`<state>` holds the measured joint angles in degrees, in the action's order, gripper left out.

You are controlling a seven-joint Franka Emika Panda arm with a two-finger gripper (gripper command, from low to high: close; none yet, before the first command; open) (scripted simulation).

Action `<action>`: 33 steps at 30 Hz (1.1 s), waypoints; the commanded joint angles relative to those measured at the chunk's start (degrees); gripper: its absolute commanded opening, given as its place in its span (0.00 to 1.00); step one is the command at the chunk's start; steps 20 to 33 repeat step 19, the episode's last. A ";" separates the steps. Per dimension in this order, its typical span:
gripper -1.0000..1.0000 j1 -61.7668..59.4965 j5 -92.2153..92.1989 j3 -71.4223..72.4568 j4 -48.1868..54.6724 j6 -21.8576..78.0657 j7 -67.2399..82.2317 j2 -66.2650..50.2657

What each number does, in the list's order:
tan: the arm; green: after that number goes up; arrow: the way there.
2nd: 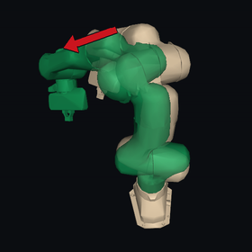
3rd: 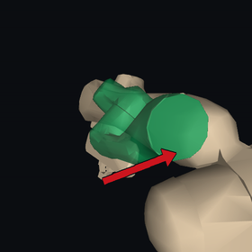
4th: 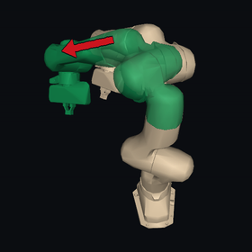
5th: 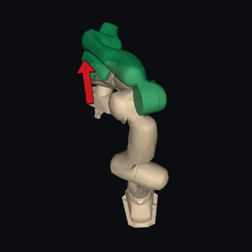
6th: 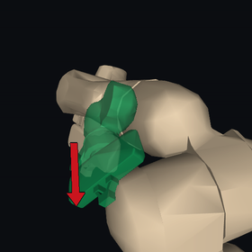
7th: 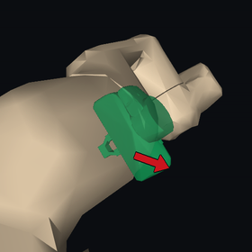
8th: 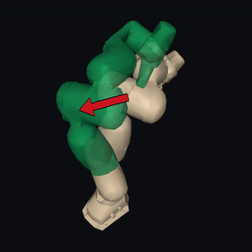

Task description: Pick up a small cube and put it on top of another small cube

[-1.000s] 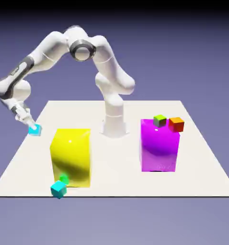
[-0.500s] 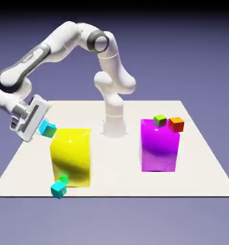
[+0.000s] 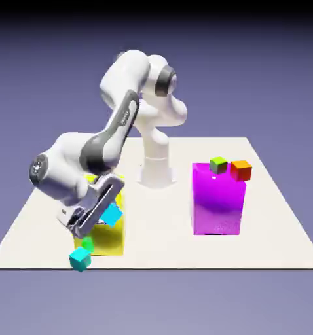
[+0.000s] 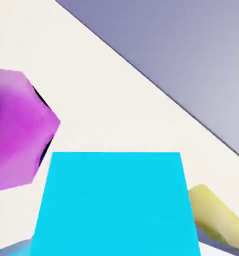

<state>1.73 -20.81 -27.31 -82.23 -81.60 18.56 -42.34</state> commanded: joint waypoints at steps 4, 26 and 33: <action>0.00 4.61 8.83 -4.55 6.61 -0.73 -9.96 -8.28; 1.00 8.84 17.80 -10.02 4.45 -9.44 -21.30 -17.02; 1.00 8.84 17.80 -10.02 4.45 -9.44 -21.30 -17.02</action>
